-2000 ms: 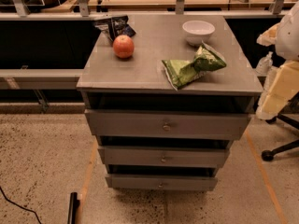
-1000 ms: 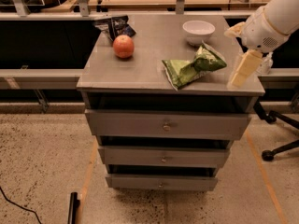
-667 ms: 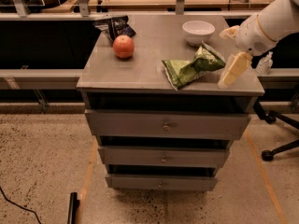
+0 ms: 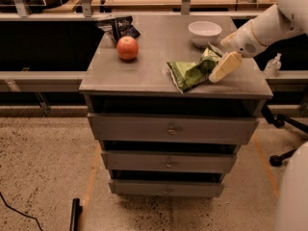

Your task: Place green jalapeno chip bag into white bowl

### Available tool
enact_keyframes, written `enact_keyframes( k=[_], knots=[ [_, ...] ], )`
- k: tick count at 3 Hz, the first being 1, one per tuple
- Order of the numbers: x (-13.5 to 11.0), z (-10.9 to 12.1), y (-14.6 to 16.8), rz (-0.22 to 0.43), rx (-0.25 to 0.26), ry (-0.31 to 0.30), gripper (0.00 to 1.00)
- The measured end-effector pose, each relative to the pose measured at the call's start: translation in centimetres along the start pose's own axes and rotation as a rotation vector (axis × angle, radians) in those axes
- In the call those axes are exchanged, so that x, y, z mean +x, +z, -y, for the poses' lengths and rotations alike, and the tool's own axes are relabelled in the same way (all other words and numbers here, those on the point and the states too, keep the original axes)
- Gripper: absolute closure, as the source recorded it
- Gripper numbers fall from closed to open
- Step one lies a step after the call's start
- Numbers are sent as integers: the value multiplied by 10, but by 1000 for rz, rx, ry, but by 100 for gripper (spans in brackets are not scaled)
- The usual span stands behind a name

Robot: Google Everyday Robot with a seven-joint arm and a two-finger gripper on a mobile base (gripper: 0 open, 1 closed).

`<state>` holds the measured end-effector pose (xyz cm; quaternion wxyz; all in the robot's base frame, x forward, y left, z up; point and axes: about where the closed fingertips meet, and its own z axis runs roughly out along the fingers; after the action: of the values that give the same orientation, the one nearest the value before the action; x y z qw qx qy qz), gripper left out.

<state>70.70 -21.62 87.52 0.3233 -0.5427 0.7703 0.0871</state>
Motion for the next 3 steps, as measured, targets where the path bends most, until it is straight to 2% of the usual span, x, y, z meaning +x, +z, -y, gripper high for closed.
enact_keyframes(
  k=[1,2,3],
  knots=[
    [8,4,21,-19,-25,50,38],
    [4,0,25,6,-64,48,61],
    [-20,3,-12,98,-23,22,85]
  ],
)
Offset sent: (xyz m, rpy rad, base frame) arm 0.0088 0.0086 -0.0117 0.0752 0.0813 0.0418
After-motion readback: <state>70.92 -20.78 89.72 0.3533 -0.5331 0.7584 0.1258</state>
